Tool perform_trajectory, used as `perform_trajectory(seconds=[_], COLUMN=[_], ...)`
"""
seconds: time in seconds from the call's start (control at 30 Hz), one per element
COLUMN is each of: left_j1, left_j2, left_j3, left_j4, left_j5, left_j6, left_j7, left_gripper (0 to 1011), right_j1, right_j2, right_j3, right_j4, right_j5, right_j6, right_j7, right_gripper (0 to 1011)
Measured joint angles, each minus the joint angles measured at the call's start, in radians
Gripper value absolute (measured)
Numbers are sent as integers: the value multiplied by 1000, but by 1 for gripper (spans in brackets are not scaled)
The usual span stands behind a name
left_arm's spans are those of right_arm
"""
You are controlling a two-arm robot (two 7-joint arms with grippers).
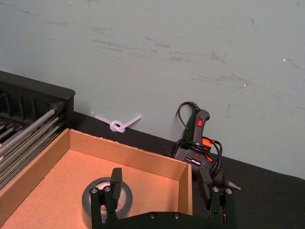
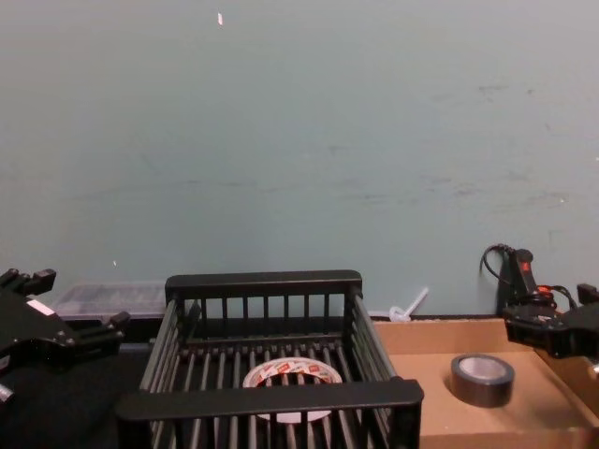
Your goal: Pick up the white tape and place it into the black box , Pick up the silver tape and place it into the brown box.
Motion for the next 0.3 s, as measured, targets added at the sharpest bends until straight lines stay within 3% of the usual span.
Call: perform_trajectory(seconds=[0.3], left_j1=[0], left_j2=[0], left_j3=[0], left_j4=[0], left_j5=[0], left_j6=[0], left_j7=[0], left_gripper=[1001], right_j1=[0], right_j2=[0], right_j3=[0], right_j4=[0], right_j5=[0], right_j6=[0], right_j7=[0], right_gripper=[1002])
